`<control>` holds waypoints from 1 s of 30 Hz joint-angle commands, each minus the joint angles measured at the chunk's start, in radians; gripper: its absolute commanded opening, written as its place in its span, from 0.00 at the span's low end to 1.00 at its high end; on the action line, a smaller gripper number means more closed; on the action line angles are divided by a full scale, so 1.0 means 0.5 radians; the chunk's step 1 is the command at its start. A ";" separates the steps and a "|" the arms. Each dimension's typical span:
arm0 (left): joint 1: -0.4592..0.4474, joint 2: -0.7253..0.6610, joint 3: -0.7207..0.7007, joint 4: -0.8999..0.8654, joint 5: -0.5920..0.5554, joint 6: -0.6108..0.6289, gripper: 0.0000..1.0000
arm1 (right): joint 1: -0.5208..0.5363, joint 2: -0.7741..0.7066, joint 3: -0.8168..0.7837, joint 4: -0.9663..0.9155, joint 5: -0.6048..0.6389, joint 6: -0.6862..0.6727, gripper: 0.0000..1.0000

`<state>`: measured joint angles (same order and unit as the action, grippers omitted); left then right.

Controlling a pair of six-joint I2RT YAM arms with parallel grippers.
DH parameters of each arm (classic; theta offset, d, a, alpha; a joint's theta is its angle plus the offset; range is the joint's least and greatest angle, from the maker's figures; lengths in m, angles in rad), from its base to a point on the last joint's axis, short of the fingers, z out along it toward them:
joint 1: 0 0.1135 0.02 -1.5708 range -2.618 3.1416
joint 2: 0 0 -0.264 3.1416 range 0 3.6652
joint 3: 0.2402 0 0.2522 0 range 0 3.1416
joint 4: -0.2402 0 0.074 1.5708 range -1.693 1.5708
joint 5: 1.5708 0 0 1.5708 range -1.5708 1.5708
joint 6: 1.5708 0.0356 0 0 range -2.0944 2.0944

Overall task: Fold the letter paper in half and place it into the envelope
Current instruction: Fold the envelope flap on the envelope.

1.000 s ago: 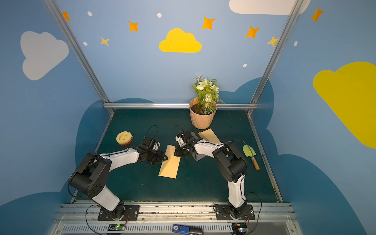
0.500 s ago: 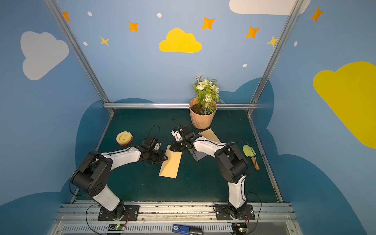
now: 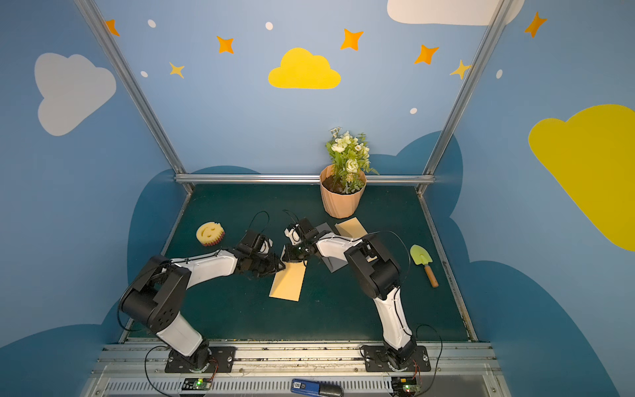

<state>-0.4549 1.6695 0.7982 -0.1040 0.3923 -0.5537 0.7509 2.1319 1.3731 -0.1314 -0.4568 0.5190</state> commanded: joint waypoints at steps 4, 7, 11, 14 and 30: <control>-0.050 -0.061 -0.221 -0.072 -0.067 0.049 0.51 | -0.007 0.100 -0.003 0.009 0.079 0.048 0.08; -0.052 -0.228 -0.289 -0.007 -0.067 0.067 0.53 | -0.012 0.117 -0.013 0.021 0.084 0.054 0.08; -0.057 -0.388 -0.407 0.117 -0.027 0.068 0.54 | -0.029 0.146 -0.001 0.024 0.104 0.052 0.08; -0.057 -0.480 -0.525 0.256 -0.018 0.033 0.55 | -0.052 0.190 0.055 0.000 0.113 0.034 0.07; 0.097 -1.671 -0.753 0.040 -0.834 0.093 0.86 | -0.172 0.456 0.578 -0.294 0.164 -0.183 0.08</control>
<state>-0.4286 0.8886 0.4408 -0.0246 0.0891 -0.5411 0.6880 2.3013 1.6257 -0.1699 -0.4496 0.4721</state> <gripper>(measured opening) 0.853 0.077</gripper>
